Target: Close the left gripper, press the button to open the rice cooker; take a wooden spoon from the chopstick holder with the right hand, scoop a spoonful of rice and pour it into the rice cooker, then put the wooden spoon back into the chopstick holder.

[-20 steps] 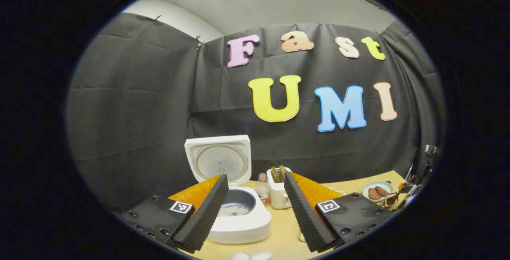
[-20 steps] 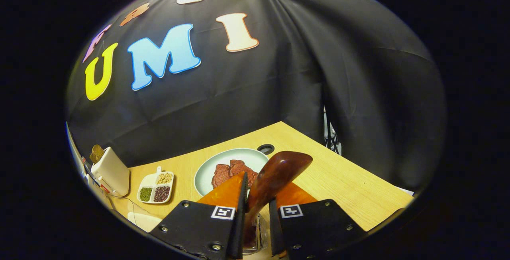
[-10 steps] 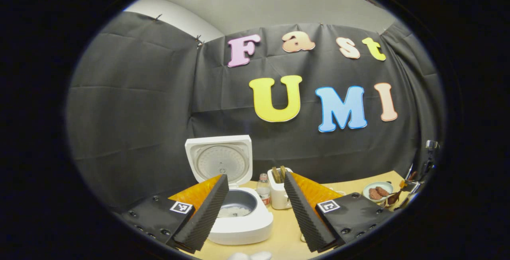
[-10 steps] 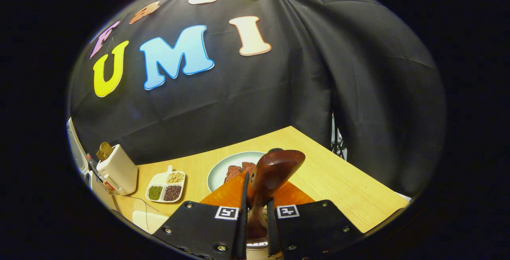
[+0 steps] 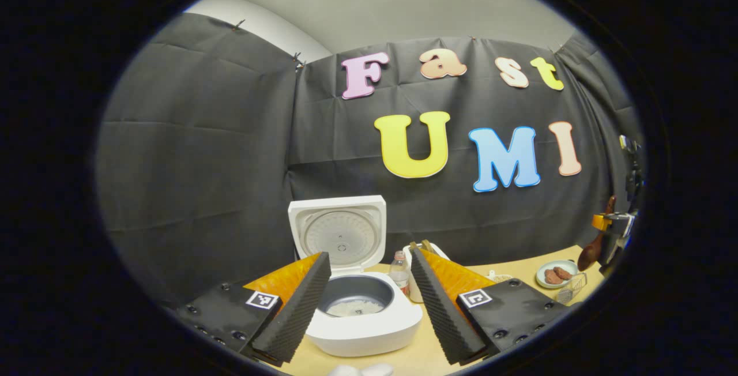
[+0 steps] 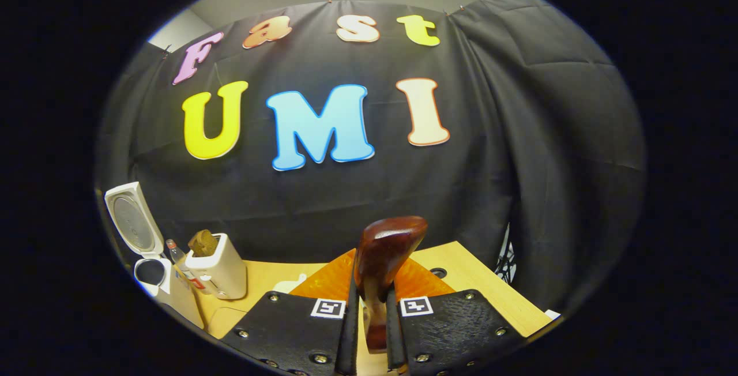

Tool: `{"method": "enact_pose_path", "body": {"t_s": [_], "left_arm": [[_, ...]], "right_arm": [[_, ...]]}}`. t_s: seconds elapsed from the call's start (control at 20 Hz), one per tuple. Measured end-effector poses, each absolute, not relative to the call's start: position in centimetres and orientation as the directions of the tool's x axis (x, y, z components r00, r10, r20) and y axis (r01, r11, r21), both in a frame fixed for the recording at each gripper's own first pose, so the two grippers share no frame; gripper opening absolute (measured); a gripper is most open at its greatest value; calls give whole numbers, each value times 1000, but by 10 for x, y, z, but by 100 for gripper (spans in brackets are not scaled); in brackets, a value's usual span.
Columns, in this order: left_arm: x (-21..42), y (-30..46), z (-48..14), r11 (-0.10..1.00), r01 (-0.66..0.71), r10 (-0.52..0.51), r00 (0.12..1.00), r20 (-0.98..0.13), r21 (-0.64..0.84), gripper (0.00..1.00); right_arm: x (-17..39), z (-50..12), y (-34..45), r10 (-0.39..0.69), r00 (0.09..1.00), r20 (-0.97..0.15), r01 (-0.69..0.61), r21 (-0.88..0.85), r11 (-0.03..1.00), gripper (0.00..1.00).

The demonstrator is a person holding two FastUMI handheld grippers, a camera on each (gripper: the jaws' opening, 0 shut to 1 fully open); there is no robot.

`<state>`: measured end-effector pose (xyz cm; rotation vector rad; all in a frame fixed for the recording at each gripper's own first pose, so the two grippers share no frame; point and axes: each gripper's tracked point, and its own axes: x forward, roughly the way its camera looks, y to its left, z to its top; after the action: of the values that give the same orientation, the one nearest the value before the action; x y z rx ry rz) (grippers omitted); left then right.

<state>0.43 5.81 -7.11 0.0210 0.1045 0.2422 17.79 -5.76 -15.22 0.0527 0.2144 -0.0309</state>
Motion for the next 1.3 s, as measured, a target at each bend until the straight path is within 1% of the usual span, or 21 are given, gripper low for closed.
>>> {"method": "enact_pose_path", "body": {"t_s": [0.1,0.3,0.4,0.45,0.55,0.75,0.85,1.0,1.1,1.3], "left_arm": [[-1,69,-74,969,-243,246,965,-96,39,98],[-5,85,-81,968,-248,251,963,-100,42,98],[-6,91,-84,967,-253,255,961,-104,35,97],[-5,93,-85,966,-255,257,960,-107,31,99],[-4,94,-86,968,-249,250,962,-110,26,98],[-3,101,-87,968,-250,252,962,-102,37,98],[-2,103,-92,967,-251,253,961,-109,37,98],[-3,107,-97,966,-255,259,959,-116,51,98],[-3,108,-99,966,-256,260,958,-124,46,98],[-2,114,-97,963,-265,269,956,-118,49,97]], "right_arm": [[171,-153,-21,20,976,-219,-7,63,998,21],[158,-189,45,97,962,-254,-86,57,995,20],[158,-213,64,113,953,-280,-106,43,993,21],[159,-227,71,109,950,-294,-107,23,994,21],[163,-253,80,100,940,-328,-115,-27,993,20],[166,-293,85,50,932,-359,-147,-248,957,21],[167,-302,89,45,938,-344,-183,-382,906,21],[162,-321,102,76,936,-344,-261,-531,806,20],[156,-336,110,94,925,-369,-297,-542,786,21],[148,-348,124,118,900,-420,-314,-436,843,21]]}}
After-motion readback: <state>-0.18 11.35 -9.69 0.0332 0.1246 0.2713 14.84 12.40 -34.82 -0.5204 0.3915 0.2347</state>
